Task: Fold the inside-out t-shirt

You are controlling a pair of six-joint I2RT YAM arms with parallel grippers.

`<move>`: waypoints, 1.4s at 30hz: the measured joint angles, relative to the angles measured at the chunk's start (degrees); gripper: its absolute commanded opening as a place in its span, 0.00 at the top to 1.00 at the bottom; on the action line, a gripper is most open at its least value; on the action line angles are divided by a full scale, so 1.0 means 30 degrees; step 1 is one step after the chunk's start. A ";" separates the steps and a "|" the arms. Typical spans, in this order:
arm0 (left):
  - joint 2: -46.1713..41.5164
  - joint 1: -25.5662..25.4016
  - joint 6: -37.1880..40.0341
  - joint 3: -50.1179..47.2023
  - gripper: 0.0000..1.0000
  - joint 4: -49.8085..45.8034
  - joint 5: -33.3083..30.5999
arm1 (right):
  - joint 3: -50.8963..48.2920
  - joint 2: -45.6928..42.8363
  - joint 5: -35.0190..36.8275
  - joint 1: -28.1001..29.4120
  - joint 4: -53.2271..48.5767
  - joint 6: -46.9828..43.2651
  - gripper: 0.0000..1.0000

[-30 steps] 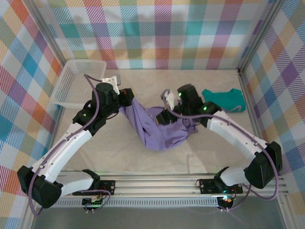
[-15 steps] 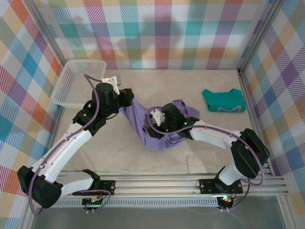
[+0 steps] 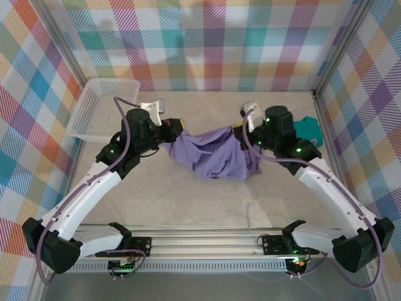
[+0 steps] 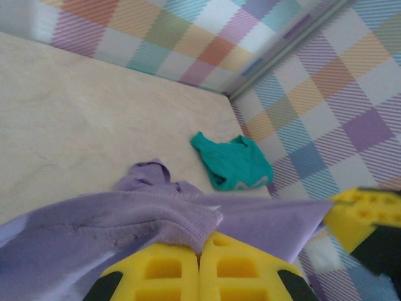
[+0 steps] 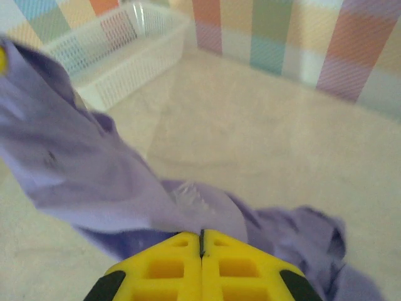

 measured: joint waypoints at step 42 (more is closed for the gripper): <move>0.0036 0.1348 0.0313 -0.1333 1.00 -0.1625 -0.2718 | -0.1647 0.7045 -0.1129 0.3781 0.3759 -0.4182 1.00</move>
